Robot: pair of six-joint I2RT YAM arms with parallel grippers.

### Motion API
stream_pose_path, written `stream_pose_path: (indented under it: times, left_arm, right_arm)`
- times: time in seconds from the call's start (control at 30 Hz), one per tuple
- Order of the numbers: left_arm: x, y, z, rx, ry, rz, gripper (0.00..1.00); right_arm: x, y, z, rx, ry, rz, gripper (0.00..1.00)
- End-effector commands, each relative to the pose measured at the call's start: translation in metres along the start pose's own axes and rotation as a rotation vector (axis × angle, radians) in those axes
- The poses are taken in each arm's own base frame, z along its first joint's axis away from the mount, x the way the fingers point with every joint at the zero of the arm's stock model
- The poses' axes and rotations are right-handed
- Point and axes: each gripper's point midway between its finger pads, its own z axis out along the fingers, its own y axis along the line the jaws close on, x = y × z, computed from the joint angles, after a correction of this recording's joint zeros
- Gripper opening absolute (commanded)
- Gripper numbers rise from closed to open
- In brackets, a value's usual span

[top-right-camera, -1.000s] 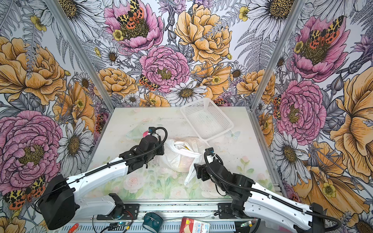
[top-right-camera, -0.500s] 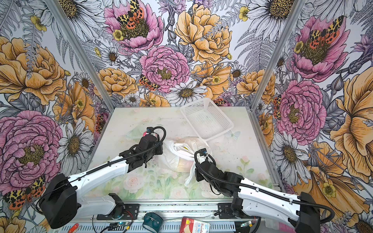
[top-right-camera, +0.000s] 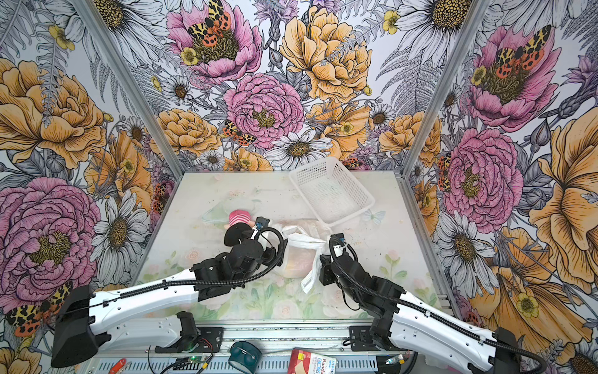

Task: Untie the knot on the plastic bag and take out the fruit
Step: 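Grasp a bag handle with the left gripper and lift it upward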

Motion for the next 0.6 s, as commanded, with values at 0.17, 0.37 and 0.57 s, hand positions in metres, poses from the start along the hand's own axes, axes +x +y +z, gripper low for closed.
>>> stream_pose_path:
  times: [0.17,0.37,0.57]
  left_arm:
    - [-0.003,-0.048,0.013,0.026,0.017,0.229,0.99]
    - [0.011,-0.061,0.028,-0.011,0.079,0.332,0.99]
    - [0.015,-0.063,0.045,-0.086,0.110,0.399,0.98]
  right_arm:
    - [0.004,-0.002,-0.002,-0.028,0.016,0.012,0.00]
    - [0.001,-0.001,-0.006,-0.049,0.003,0.029,0.00]
    - [0.001,0.003,-0.008,-0.077,0.005,0.043,0.00]
